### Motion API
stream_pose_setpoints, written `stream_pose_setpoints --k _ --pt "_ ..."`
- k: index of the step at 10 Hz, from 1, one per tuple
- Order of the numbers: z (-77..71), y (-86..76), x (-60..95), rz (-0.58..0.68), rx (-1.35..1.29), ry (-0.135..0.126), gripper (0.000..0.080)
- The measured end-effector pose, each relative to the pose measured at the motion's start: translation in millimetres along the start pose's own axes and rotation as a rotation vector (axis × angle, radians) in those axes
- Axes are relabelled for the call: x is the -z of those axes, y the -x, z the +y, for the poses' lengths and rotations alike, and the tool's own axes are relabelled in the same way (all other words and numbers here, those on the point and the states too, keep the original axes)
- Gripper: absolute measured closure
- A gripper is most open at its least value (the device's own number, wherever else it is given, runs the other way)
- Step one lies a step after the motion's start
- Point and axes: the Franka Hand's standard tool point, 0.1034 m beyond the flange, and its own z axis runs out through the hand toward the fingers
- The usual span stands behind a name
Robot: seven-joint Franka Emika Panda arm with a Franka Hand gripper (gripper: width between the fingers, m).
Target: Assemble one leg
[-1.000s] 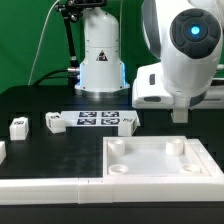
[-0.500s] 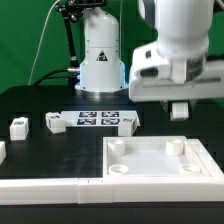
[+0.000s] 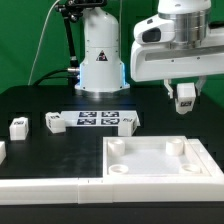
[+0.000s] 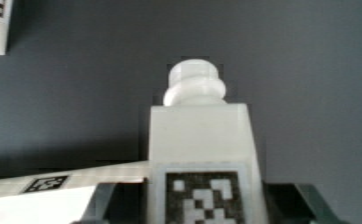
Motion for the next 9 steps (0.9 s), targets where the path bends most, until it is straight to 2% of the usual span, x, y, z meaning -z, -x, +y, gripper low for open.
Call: stream_pose_setpoints --k 2,4,5,6,7,8,9 --pt "7.3 -9.0 -14.0 0.143 0.043 -0.011 0.0511" --pt "4.3 -33.2 -1.3 0.323 0.093 -0.029 0.0511" --pt "7.8 -44.0 2.3 0.401 0.123 -0.032 0.0511" --pt "3.6 -49.8 7.6 0.5 0.127 -0.049 0.0511" --pt "3.8 -44.4 1.5 0.552 0.126 -0.055 0.0511" --pt "6.2 -39.2 -7.9 0.469 0.128 -0.04 0.0511" --pt "5.4 -43.1 -3.0 0.482 0.129 -0.042 0.0511"
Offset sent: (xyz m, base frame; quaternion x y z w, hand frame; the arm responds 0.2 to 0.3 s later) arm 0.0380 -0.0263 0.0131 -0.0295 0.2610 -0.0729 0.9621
